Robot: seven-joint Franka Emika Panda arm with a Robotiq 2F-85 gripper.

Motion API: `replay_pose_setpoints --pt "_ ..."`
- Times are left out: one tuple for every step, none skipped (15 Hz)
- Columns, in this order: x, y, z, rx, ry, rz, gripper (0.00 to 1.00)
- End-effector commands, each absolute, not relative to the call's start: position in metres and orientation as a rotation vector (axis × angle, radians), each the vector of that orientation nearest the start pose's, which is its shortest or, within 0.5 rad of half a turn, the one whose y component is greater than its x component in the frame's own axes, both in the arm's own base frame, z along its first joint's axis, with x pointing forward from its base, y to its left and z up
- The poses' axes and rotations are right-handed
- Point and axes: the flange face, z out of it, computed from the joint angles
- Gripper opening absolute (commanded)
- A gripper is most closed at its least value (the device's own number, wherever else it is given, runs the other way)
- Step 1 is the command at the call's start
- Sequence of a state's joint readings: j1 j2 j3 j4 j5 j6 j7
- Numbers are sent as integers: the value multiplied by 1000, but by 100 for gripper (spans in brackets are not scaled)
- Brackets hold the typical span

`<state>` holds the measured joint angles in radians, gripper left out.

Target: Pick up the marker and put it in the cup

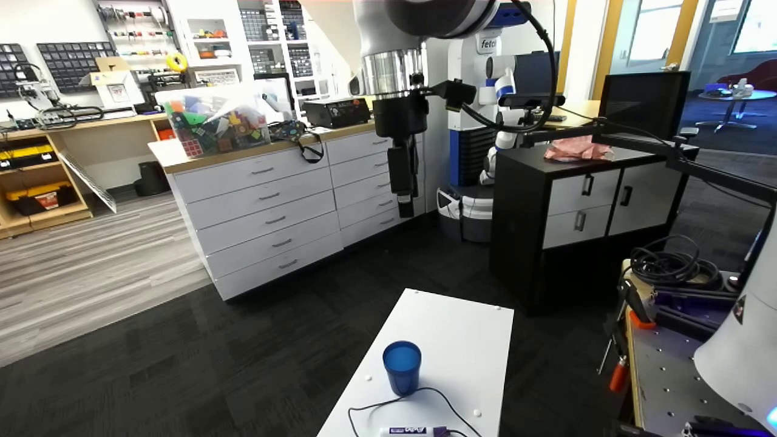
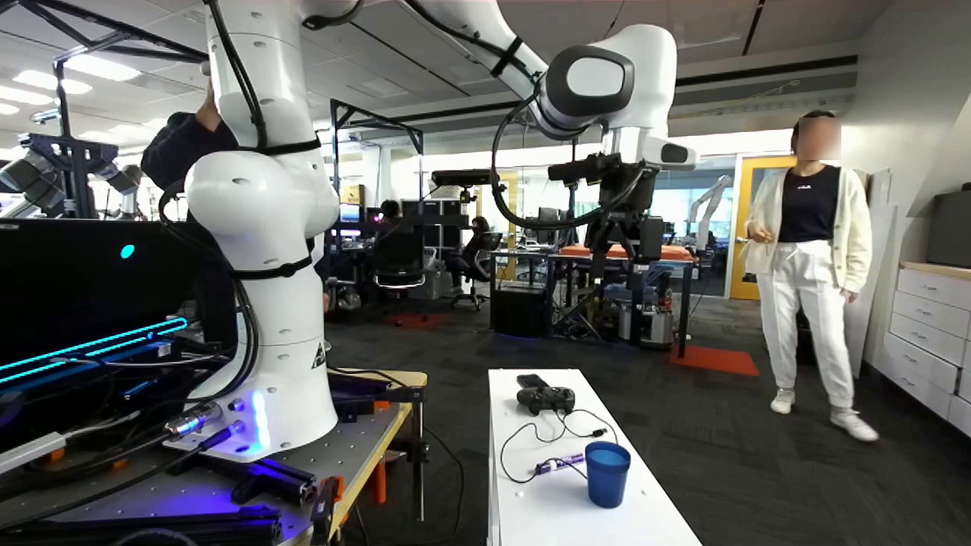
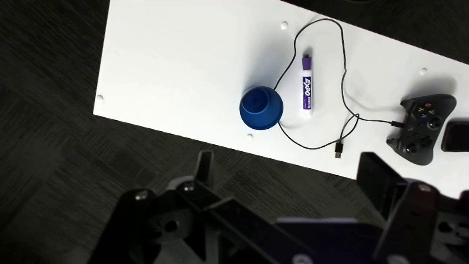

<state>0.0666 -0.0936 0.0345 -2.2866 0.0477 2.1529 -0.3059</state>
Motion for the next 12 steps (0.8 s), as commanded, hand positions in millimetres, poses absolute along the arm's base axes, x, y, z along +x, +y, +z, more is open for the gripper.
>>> replay_pose_setpoints --pt "494 52 389 -3045 -585 57 100" --pt "494 49 389 -3047 -572 55 100" --pt "493 48 382 -3046 -576 55 100" --pt "494 48 378 -3046 -577 58 100" --pt "495 52 370 -3043 -580 67 100" --pt "496 54 364 -3040 -581 72 100" --pt "497 59 356 -3024 -593 77 100" --pt "498 62 349 -3022 -596 81 100" --pt "498 66 343 -3015 -608 75 100" --pt "499 70 337 -3012 -606 77 100" --pt "499 74 331 -3008 -606 72 100" --pt "500 78 327 -2995 -614 64 100"
